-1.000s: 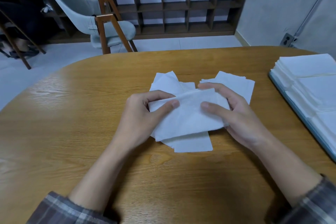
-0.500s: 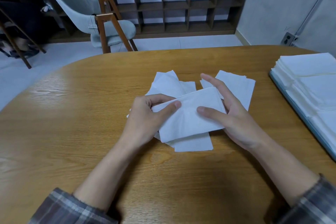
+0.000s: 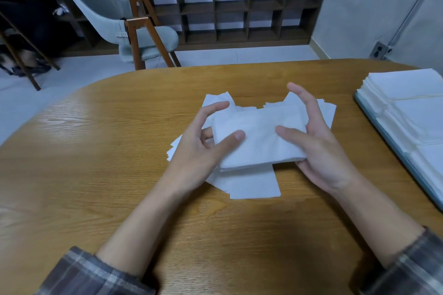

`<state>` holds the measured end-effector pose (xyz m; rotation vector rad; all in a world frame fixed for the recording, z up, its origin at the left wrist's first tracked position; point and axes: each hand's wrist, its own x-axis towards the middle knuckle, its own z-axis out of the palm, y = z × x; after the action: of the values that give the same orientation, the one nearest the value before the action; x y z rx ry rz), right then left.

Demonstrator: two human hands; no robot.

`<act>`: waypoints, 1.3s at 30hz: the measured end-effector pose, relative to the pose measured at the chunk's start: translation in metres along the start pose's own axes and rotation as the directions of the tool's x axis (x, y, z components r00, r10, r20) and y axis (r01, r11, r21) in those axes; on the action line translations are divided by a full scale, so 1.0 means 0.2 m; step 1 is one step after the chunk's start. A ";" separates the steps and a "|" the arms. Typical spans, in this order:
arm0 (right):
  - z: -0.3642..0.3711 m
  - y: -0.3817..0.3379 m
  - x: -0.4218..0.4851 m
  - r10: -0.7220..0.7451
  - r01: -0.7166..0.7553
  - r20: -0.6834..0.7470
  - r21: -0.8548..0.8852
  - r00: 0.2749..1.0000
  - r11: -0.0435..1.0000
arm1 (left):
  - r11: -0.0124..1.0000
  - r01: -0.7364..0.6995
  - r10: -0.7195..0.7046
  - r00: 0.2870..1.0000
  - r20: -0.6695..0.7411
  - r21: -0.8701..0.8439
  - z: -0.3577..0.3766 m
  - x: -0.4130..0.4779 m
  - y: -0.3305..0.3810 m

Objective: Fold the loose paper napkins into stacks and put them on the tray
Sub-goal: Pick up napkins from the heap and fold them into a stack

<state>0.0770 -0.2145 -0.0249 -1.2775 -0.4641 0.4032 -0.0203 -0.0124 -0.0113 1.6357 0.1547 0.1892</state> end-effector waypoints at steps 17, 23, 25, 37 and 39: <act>-0.07 0.04 0.03 -0.134 0.047 -0.131 -0.520 0.982 0.853 | 0.647 -0.442 0.147 0.871 0.468 0.621 0.00 0.02 -0.18; -0.08 0.05 0.03 -0.136 0.057 -0.116 -0.515 0.984 0.855 | 0.673 -0.460 0.180 0.861 0.476 0.579 0.01 0.01 -0.17; -0.08 0.06 0.03 -0.138 0.063 -0.107 -0.523 0.985 0.850 | 0.719 -0.429 0.185 0.877 0.444 0.547 0.02 0.01 -0.15; -0.08 0.08 0.03 -0.168 0.111 -0.046 -0.579 0.985 0.808 | 0.928 -0.335 0.325 0.942 0.085 0.163 -0.02 0.01 -0.06; -0.07 0.06 0.02 -0.190 0.142 -0.026 -0.569 0.981 0.810 | 0.935 -0.323 0.317 0.946 0.066 0.148 -0.02 0.02 -0.05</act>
<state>0.0884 -0.2209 -0.0387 -1.8071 -0.6507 0.0536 -0.0179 -0.0079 -0.0218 1.8149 -0.1348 0.4008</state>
